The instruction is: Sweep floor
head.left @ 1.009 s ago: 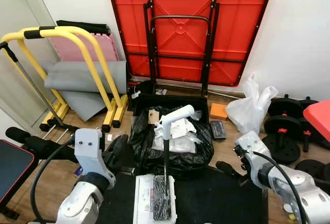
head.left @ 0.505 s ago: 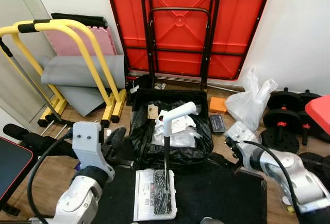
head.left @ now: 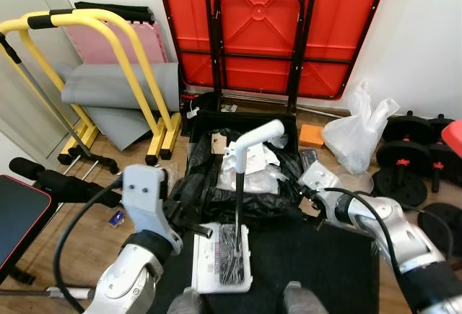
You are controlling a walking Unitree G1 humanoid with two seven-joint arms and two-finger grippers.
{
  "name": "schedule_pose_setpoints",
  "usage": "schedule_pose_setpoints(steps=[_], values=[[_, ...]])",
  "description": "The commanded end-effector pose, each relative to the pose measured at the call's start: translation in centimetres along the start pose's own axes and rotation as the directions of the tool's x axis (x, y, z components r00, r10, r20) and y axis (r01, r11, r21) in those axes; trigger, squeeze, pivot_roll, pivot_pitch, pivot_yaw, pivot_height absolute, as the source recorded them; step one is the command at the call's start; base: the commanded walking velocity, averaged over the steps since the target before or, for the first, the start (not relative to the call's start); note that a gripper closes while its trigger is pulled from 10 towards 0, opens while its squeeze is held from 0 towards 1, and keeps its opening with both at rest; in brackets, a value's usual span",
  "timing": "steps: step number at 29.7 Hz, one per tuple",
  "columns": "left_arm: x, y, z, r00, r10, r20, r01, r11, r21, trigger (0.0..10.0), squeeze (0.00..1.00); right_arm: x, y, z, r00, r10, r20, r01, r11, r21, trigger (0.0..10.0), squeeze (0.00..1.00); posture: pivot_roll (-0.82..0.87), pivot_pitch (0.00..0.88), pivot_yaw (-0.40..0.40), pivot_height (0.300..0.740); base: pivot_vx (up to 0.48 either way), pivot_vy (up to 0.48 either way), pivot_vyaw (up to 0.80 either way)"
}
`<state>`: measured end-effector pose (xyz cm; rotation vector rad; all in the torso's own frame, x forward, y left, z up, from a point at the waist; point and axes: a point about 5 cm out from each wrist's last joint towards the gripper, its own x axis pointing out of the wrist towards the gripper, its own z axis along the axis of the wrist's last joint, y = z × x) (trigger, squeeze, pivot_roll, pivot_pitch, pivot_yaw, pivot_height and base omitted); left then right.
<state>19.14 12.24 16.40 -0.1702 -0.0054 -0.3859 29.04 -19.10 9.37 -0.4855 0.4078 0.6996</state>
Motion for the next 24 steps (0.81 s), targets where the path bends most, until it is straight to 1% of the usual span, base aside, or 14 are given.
schedule_pose_setpoints(steps=[1, 2, 3, 4, 5, 6, 8, 13, 14, 16, 17, 18, 21, 24], values=[[-0.4, -0.4, -0.2, 0.999, -0.032, -0.027, 0.032, 0.999, -0.008, 10.0, 0.00, 0.8, 0.4, 0.1, 0.999, 0.026, 0.020, -0.026, 1.000, 0.003, 10.0, 0.00, -0.06, 0.183, 0.044, 0.651, 0.000, 0.000, 0.00], [-0.4, -0.4, -0.2, 0.999, -0.032, -0.027, 0.032, 0.999, -0.008, 10.0, 0.00, 0.8, 0.4, 0.1, 0.999, 0.026, 0.020, -0.026, 1.000, 0.003, 10.0, 0.00, -0.06, 0.183, 0.044, 0.651, 0.000, 0.000, 0.00], [-0.7, -0.9, 0.0, 0.998, -0.047, -0.031, 0.046, 0.999, -0.016, 10.0, 0.00, 1.5, 0.4, 0.7, 0.998, 0.015, 0.055, -0.015, 1.000, -0.004, 10.0, 0.00, -0.04, 0.194, 0.045, 0.646, 0.000, 0.000, 0.00], [-0.7, -0.9, 0.0, 0.998, -0.047, -0.031, 0.046, 0.999, -0.016, 10.0, 0.00, 1.5, 0.4, 0.7, 0.998, 0.015, 0.055, -0.015, 1.000, -0.004, 10.0, 0.00, -0.04, 0.194, 0.045, 0.646, 0.000, 0.000, 0.00], [-1.0, -1.4, 0.1, 0.998, -0.061, -0.036, 0.060, 0.998, -0.017, 10.0, 0.00, 2.5, 0.4, 1.7, 0.994, -0.008, 0.105, 0.006, 1.000, 0.015, 10.0, 0.00, -0.02, 0.204, 0.042, 0.641, 0.000, 0.000, 0.00], [-1.0, -1.4, 0.1, 0.998, -0.061, -0.036, 0.060, 0.998, -0.017, 10.0, 0.00, 2.5, 0.4, 1.7, 0.994, -0.008, 0.105, 0.006, 1.000, 0.015, 10.0, 0.00, -0.02, 0.204, 0.042, 0.641, 0.000, 0.000, 0.00], [-1.5, -1.8, 0.3, 0.997, -0.072, -0.038, 0.071, 0.997, -0.021, 10.0, 0.00, 4.0, 0.3, 3.8, 0.975, -0.066, 0.213, 0.054, 0.997, 0.059, 10.0, 0.00, -0.01, 0.215, 0.044, 0.637, 0.000, 0.000, 0.00], [-1.7, -1.9, 0.4, 0.997, -0.074, -0.038, 0.073, 0.997, -0.021, 10.0, 0.00, 4.5, 0.0, 4.8, 0.962, -0.098, 0.256, 0.082, 0.994, 0.072, 10.0, 0.00, 0.00, 0.218, 0.044, 0.637, 0.000, 0.000, 0.00], [-1.8, -2.0, 0.4, 0.996, -0.080, -0.037, 0.079, 0.997, -0.017, 10.0, 0.00, 4.7, -0.4, 5.2, 0.950, -0.136, 0.282, 0.104, 0.987, 0.126, 10.0, 0.00, 0.00, 0.225, 0.042, 0.637, 0.000, 0.000, 0.00], [-1.8, -2.0, 0.4, 0.996, -0.080, -0.037, 0.079, 0.997, -0.017, 10.0, 0.00, 4.7, -0.4, 5.2, 0.950, -0.136, 0.282, 0.104, 0.987, 0.126, 10.0, 0.00, 0.00, 0.225, 0.042, 0.637, 0.000, 0.000, 0.00], [-2.0, -2.2, 0.7, 0.995, -0.093, -0.030, 0.092, 0.996, -0.018, 10.0, 0.00, 5.0, -0.9, 6.3, 0.915, -0.194, 0.353, 0.129, 0.971, 0.201, 10.0, 0.00, 0.01, 0.234, 0.043, 0.637, 0.000, 0.000, 0.00], [-2.0, -2.2, 0.7, 0.995, -0.093, -0.030, 0.092, 0.996, -0.018, 10.0, 0.00, 5.0, -0.9, 6.3, 0.915, -0.194, 0.353, 0.129, 0.971, 0.201, 10.0, 0.00, 0.01, 0.234, 0.043, 0.637, 0.000, 0.000, 0.00], [-2.1, -2.3, 0.8, 0.995, -0.097, -0.029, 0.096, 0.995, -0.022, 10.0, 0.00, 5.5, -1.6, 6.9, 0.888, -0.255, 0.384, 0.175, 0.957, 0.230, 10.0, 0.00, 0.01, 0.235, 0.044, 0.637, 0.000, 0.000, 0.00], [-2.1, -2.4, 0.9, 0.995, -0.095, -0.028, 0.094, 0.995, -0.021, 10.0, 0.00, 5.7, -1.6, 7.2, 0.881, -0.255, 0.398, 0.163, 0.954, 0.251, 10.0, 0.00, 0.01, 0.242, 0.046, 0.637, 0.000, 0.000, 0.00]])
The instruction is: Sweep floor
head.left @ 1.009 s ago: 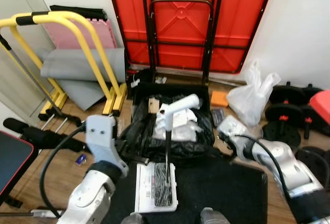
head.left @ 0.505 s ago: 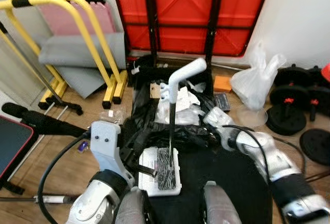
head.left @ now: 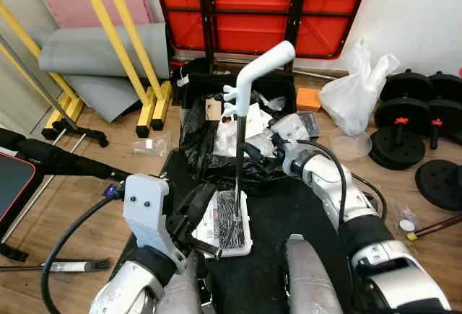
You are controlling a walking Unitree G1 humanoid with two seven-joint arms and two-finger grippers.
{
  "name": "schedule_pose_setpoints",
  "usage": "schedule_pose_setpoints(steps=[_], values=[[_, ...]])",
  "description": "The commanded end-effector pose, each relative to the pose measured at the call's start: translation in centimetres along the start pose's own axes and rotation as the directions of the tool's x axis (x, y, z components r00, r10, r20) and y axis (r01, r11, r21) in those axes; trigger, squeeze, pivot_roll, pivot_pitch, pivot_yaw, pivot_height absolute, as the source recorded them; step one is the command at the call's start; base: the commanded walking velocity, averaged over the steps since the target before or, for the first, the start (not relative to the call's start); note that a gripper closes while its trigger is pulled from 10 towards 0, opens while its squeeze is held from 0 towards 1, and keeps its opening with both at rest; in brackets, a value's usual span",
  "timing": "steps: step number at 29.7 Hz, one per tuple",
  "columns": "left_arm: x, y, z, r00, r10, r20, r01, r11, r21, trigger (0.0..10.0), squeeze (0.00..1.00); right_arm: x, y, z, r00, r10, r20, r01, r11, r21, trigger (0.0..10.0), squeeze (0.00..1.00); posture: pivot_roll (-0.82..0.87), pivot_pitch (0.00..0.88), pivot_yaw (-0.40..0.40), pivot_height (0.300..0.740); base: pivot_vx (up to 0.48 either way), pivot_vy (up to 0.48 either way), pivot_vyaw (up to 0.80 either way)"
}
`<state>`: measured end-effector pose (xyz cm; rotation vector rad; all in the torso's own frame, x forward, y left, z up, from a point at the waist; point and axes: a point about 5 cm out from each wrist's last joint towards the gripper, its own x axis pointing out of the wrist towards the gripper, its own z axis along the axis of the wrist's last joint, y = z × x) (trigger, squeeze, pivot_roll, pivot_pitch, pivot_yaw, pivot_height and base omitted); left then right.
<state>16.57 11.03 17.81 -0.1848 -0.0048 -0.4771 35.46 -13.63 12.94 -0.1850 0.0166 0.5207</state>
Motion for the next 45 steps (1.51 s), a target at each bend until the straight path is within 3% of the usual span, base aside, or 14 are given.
schedule_pose_setpoints(steps=[1, 6, 18, 19, 29, 35, 37, 39, 40, 41, 42, 43, 44, 45], values=[[-0.3, -0.1, -0.1, 1.000, -0.003, -0.022, 0.003, 1.000, -0.005, 10.0, 0.00, 0.5, 0.5, 0.1, 1.000, 0.012, 0.027, -0.013, 0.999, 0.041, 10.0, 0.00, 0.02, 0.246, 0.045, 0.637, 0.000, 0.000, 0.00], [-0.4, -0.2, 0.0, 1.000, 0.000, -0.020, -0.001, 1.000, -0.003, 10.0, 0.00, 1.5, 1.5, 0.4, 0.996, 0.078, 0.040, -0.080, 0.995, 0.063, 10.0, 0.00, 0.02, 0.252, 0.043, 0.637, 0.000, 0.000, 0.00], [-0.7, -0.5, 0.3, 1.000, -0.002, -0.019, 0.002, 1.000, -0.008, 10.0, 0.00, 2.8, 1.3, 1.0, 0.999, 0.042, 0.030, -0.044, 0.996, 0.072, 10.0, 0.00, 0.03, 0.266, 0.045, 0.637, 0.000, 0.000, 0.00], [-0.7, -0.5, 0.3, 1.000, -0.002, -0.020, 0.002, 1.000, -0.011, 10.0, 0.00, 2.9, 1.3, 1.0, 0.999, 0.024, 0.026, -0.026, 0.997, 0.072, 0.0, 0.00, 0.03, 0.268, 0.044, 0.637, 0.000, 0.000, 0.00], [-0.7, -0.5, 0.4, 1.000, -0.002, -0.020, 0.001, 1.000, -0.016, 10.0, 0.00, 3.0, 1.6, 0.8, 1.000, 0.018, 0.020, -0.020, 0.997, 0.080, 0.0, 0.00, 0.02, 0.270, 0.042, 0.637, 0.000, 0.000, 0.00], [-0.4, -0.4, 0.2, 1.000, -0.001, -0.015, 0.001, 1.000, -0.022, 10.0, 0.00, 1.6, 1.0, 0.0, 0.999, 0.043, 0.019, -0.045, 0.994, 0.103, 0.0, 0.00, 0.00, 0.256, 0.032, 0.637, 0.000, 0.000, 0.00], [-0.2, -0.2, 0.2, 1.000, 0.000, -0.012, 0.000, 1.000, -0.022, 10.0, 0.00, 0.3, -0.1, -0.3, 0.999, 0.032, 0.014, -0.034, 0.993, 0.110, 0.0, 0.00, -0.01, 0.253, 0.027, 0.637, 0.000, 0.000, 0.00], [-0.2, -0.2, 0.2, 1.000, 0.000, -0.012, 0.000, 1.000, -0.022, 10.0, 0.00, 0.3, -0.1, -0.3, 0.999, 0.032, 0.014, -0.034, 0.993, 0.110, 0.0, 0.00, -0.01, 0.253, 0.027, 0.637, 0.000, 0.000, 0.00], [-0.2, -0.1, 0.2, 1.000, 0.003, -0.009, -0.003, 1.000, -0.023, 10.0, 0.00, -0.6, -0.6, -0.4, 1.000, 0.025, 0.008, -0.026, 0.994, 0.109, 0.0, 0.00, -0.02, 0.249, 0.024, 0.637, 0.000, 0.000, 0.00], [0.0, 0.0, 0.1, 1.000, 0.005, -0.007, -0.005, 1.000, -0.022, 10.0, 0.00, -2.7, -1.3, -0.4, 1.000, -0.015, -0.003, 0.015, 0.993, 0.120, 0.0, 0.00, -0.04, 0.244, 0.026, 0.637, 0.000, 0.000, 0.00], [0.0, 0.0, 0.1, 1.000, 0.005, -0.007, -0.005, 1.000, -0.022, 10.0, 0.00, -2.7, -1.3, -0.4, 1.000, -0.015, -0.003, 0.015, 0.993, 0.120, 0.0, 0.00, -0.04, 0.244, 0.026, 0.637, 0.000, 0.000, 0.00], [0.1, 0.2, 0.1, 1.000, 0.005, -0.005, -0.006, 1.000, -0.022, 10.0, 0.00, -4.3, -1.7, -0.2, 0.999, -0.042, -0.013, 0.043, 0.992, 0.115, 0.0, 0.00, -0.05, 0.241, 0.027, 0.637, 0.000, 0.000, 0.00], [0.1, 0.2, 0.1, 1.000, 0.005, -0.005, -0.006, 1.000, -0.022, 10.0, 0.00, -4.3, -1.7, -0.2, 0.999, -0.042, -0.013, 0.043, 0.992, 0.115, 0.0, 0.00, -0.05, 0.241, 0.027, 0.637, 0.000, 0.000, 0.00], [0.2, 0.3, 0.0, 1.000, 0.005, -0.004, -0.005, 1.000, -0.021, 10.0, 0.00, -5.6, -1.8, -0.1, 0.998, -0.063, -0.018, 0.064, 0.994, 0.092, 0.0, 0.00, -0.06, 0.239, 0.029, 0.637, 0.000, 0.000, 0.00]])
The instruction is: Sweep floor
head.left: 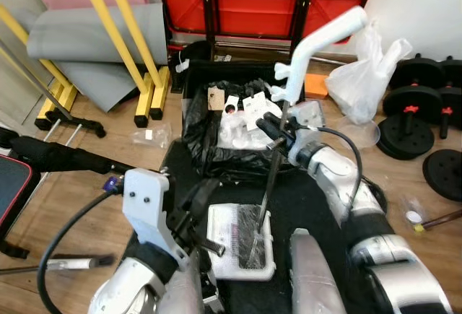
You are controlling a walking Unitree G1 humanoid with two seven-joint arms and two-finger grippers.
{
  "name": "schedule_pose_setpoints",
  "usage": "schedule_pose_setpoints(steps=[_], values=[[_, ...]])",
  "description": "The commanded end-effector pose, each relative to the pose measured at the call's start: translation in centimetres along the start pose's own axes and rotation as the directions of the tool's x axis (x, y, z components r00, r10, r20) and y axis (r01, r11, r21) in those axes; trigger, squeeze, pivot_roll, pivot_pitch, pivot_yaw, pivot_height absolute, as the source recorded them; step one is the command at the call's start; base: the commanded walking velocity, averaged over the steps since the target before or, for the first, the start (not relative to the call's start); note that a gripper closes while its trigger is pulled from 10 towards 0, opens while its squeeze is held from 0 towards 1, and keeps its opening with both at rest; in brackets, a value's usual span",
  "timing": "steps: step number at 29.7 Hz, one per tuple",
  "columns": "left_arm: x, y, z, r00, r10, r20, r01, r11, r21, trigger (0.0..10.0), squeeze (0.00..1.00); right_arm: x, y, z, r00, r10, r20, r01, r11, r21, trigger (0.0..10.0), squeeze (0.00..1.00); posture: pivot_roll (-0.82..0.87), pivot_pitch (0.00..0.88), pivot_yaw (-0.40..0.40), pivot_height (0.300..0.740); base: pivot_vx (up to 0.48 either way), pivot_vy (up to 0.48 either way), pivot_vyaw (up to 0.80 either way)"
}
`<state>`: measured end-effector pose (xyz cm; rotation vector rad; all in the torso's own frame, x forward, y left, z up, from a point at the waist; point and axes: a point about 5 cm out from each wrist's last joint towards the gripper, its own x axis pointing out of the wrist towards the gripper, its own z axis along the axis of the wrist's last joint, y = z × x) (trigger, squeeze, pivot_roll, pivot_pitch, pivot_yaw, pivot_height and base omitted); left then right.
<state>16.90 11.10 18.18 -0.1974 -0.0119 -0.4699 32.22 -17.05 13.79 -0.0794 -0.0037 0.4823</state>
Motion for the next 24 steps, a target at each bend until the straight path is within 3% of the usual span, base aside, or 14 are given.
schedule_pose_setpoints(steps=[1, 2, 6, 9, 12, 21, 24], values=[[-0.1, 0.1, -0.3, 1.000, -0.001, -0.015, 0.001, 1.000, -0.011, 10.0, 0.00, -1.0, -0.4, -0.3, 0.998, -0.026, -0.056, 0.026, 1.000, -0.006, 0.0, 0.00, -0.06, 0.239, 0.029, 0.637, 0.000, 0.000, 0.00], [0.0, 0.3, -0.4, 1.000, -0.003, -0.013, 0.003, 1.000, -0.010, 10.0, 0.00, -2.3, -0.8, -0.2, 0.997, -0.069, -0.046, 0.068, 0.997, -0.043, 0.0, 0.00, -0.07, 0.237, 0.040, 0.637, 0.000, 0.000, 0.00], [0.0, 0.3, -0.4, 1.000, -0.005, -0.013, 0.005, 1.000, -0.010, 10.0, 0.00, -3.0, -1.2, -0.1, 0.995, -0.097, -0.030, 0.094, 0.993, -0.078, 0.0, 0.00, -0.07, 0.236, 0.041, 0.637, 0.000, 0.000, 0.00], [0.2, 0.5, -0.4, 1.000, -0.012, -0.011, 0.012, 1.000, -0.007, 10.0, 0.00, -3.7, -2.3, 0.7, 0.985, -0.159, 0.073, 0.168, 0.976, -0.136, 0.0, 0.00, -0.07, 0.229, 0.055, 0.637, 0.000, 0.000, 0.00], [0.4, 0.6, -0.3, 1.000, -0.016, -0.010, 0.016, 1.000, -0.005, 10.0, 0.00, -3.5, -2.7, 1.6, 0.972, -0.180, 0.149, 0.200, 0.971, -0.134, 0.0, 0.00, -0.07, 0.229, 0.057, 0.637, 0.000, 0.000, 0.00], [0.4, 0.6, -0.3, 1.000, -0.015, -0.007, 0.015, 1.000, -0.002, 10.0, 0.00, -3.1, -2.5, 2.4, 0.962, -0.193, 0.192, 0.218, 0.969, -0.117, 0.0, 0.00, -0.06, 0.232, 0.066, 0.637, 0.000, 0.000, 0.00], [0.3, 0.6, -0.2, 1.000, -0.016, -0.006, 0.017, 1.000, 0.002, 10.0, 0.00, -2.2, -3.0, 2.7, 0.948, -0.235, 0.215, 0.259, 0.961, -0.094, 0.0, 0.00, -0.04, 0.241, 0.072, 0.637, 0.000, 0.000, 0.00]])
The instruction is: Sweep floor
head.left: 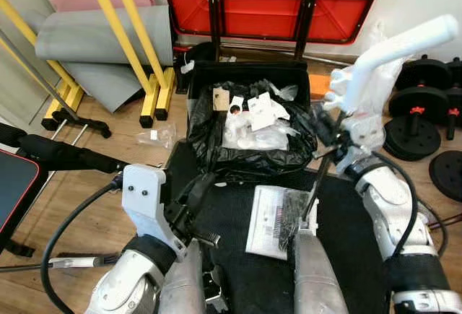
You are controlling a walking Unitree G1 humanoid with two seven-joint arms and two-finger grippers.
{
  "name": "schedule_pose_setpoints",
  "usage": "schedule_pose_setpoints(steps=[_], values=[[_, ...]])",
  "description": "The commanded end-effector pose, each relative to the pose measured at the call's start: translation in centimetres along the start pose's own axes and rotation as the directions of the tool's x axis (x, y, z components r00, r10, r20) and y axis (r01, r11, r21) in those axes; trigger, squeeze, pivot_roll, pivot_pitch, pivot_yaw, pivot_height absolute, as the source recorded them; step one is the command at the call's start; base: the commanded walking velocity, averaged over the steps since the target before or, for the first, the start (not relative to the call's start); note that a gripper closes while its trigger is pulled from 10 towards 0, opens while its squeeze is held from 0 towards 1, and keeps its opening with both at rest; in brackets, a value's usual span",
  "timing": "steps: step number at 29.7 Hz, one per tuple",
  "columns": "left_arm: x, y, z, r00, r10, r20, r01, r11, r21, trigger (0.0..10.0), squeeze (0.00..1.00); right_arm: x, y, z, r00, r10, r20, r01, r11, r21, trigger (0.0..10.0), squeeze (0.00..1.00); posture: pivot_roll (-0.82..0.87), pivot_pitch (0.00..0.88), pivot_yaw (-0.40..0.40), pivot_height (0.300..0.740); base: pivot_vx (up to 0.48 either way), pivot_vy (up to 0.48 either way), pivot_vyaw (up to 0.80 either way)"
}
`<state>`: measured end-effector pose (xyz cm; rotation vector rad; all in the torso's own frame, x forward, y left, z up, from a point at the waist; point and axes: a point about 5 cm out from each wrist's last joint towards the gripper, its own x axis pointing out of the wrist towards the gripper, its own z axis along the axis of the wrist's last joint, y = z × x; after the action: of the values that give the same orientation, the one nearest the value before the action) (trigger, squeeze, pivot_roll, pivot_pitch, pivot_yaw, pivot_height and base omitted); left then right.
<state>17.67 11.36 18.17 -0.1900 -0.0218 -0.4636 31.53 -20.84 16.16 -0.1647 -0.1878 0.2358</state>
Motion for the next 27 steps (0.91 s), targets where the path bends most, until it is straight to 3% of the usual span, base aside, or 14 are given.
schedule_pose_setpoints(steps=[1, 8, 16, 23, 24, 25, 26, 27], values=[[-0.3, 0.0, -0.2, 1.000, -0.022, -0.015, 0.022, 1.000, -0.007, 10.0, 0.00, 0.2, 0.2, 0.6, 0.999, -0.005, 0.054, 0.005, 1.000, 0.011, 0.0, 0.00, -0.04, 0.241, 0.072, 0.637, 0.000, 0.000, 0.00], [-0.5, 0.0, 0.2, 1.000, -0.021, -0.014, 0.021, 1.000, 0.003, 10.0, 0.00, 0.5, 1.0, -0.7, 0.999, 0.031, 0.018, -0.032, 0.998, 0.053, 0.0, 0.00, -0.02, 0.271, 0.091, 0.637, 0.000, 0.000, 0.00], [-0.8, 0.2, 0.4, 0.999, -0.024, -0.022, 0.024, 1.000, 0.011, 10.0, 0.00, 1.9, 1.2, 0.3, 0.996, 0.058, 0.066, -0.060, 0.998, 0.032, 0.0, 0.00, 0.01, 0.283, 0.110, 0.637, 0.000, 0.000, 0.00], [-1.0, 0.4, 0.5, 0.999, -0.026, -0.031, 0.027, 0.999, 0.020, 10.0, 0.00, 2.8, 1.5, 0.9, 0.984, 0.155, 0.090, -0.159, 0.986, 0.040, 0.0, 0.00, 0.02, 0.287, 0.126, 0.637, 0.000, 0.000, 0.00], [-1.1, 0.4, 0.5, 0.999, -0.027, -0.035, 0.028, 0.999, 0.023, 10.0, 0.00, 2.8, 1.6, 0.9, 0.977, 0.200, 0.080, -0.202, 0.979, 0.027, 2.2, 0.00, 0.02, 0.285, 0.130, 0.637, 0.000, 0.000, 0.00], [-1.1, 0.4, 0.5, 0.999, -0.027, -0.035, 0.028, 0.999, 0.023, 10.0, 0.00, 2.8, 1.6, 0.9, 0.977, 0.200, 0.080, -0.202, 0.979, 0.027, 2.2, 0.00, 0.02, 0.285, 0.130, 0.637, 0.000, 0.000, 0.00], [-1.1, 0.5, 0.5, 0.999, -0.028, -0.038, 0.029, 0.999, 0.025, 10.0, 0.00, 2.7, 1.5, 0.6, 0.972, 0.226, 0.058, -0.226, 0.974, 0.007, 5.2, 0.00, 0.03, 0.281, 0.133, 0.637, 0.000, 0.000, 0.00], [-1.1, 0.5, 0.5, 0.999, -0.028, -0.038, 0.029, 0.999, 0.025, 10.0, 0.00, 2.7, 1.5, 0.6, 0.972, 0.226, 0.058, -0.226, 0.974, 0.007, 5.2, 0.00, 0.03, 0.281, 0.133, 0.637, 0.000, 0.000, 0.00]])
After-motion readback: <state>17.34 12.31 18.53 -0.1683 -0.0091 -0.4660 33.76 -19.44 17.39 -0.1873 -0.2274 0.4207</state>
